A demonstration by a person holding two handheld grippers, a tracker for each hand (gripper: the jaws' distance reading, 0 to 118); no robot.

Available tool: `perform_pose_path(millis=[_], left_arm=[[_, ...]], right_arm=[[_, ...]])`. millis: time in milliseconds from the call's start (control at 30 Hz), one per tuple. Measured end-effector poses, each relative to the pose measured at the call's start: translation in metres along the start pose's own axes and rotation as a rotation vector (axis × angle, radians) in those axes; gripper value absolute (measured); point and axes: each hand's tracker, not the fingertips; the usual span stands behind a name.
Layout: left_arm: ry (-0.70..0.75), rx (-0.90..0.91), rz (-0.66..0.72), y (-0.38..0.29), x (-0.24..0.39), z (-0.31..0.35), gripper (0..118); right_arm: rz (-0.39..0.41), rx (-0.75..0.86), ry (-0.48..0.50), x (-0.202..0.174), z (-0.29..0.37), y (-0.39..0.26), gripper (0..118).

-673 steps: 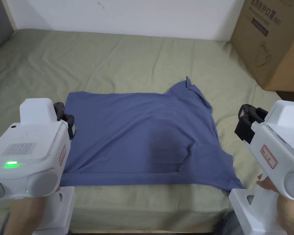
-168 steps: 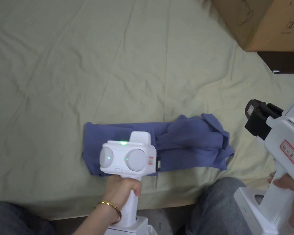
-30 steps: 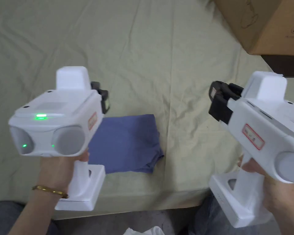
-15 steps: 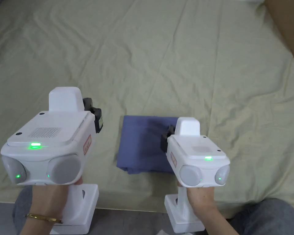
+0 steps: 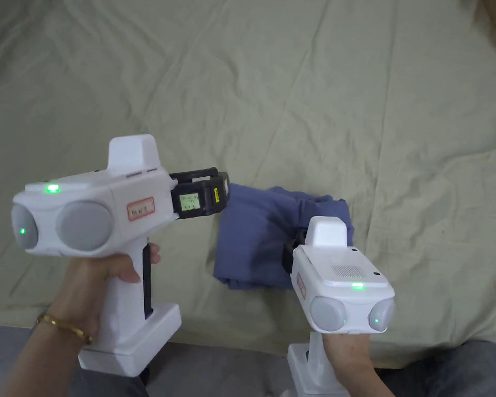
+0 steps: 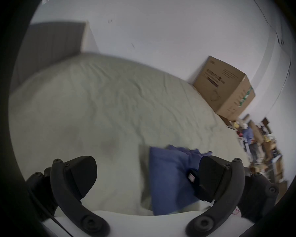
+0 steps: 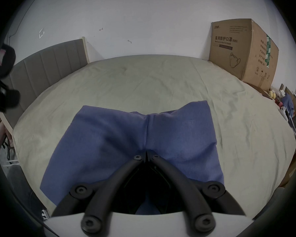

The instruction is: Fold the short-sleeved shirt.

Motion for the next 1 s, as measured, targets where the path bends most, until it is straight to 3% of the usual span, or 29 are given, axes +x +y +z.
perform_pose_path(millis=[200,333,633,700,733,767,800,867,1000], left_arm=[[-0.287,-0.321,0.213,0.000,-0.046,-0.067,118],[-0.378,-0.486,0.307,-0.009,-0.063,-0.101,118],[-0.572,-0.505,0.375,-0.015,-0.055,-0.134,118],[-0.579,-0.507,0.352,-0.014,-0.052,-0.138,96],[-0.542,-0.521,0.334,-0.012,-0.049,-0.141,78],[-0.470,-0.536,0.312,-0.012,-0.046,-0.145,46],[-0.420,-0.548,0.270,-0.014,-0.043,-0.148,27],[-0.474,-0.535,0.286,-0.015,-0.044,-0.147,23],[-0.358,-0.572,0.281,-0.004,-0.026,-0.139,19]], right_arm=[[-0.058,-0.005,0.037,0.009,0.003,-0.001,0],[-0.075,-0.008,0.041,0.009,0.003,0.000,0],[-0.107,-0.024,0.065,0.014,0.002,0.003,0],[-0.121,-0.034,0.075,0.017,0.002,0.006,0],[-0.132,-0.046,0.082,0.020,0.002,0.009,0],[-0.160,-0.061,0.092,0.023,0.003,0.013,0],[-0.197,-0.066,0.096,0.028,0.006,0.017,0],[-0.265,-0.024,0.061,0.039,0.017,0.026,0],[-0.251,0.053,0.048,0.066,0.052,0.047,0]])
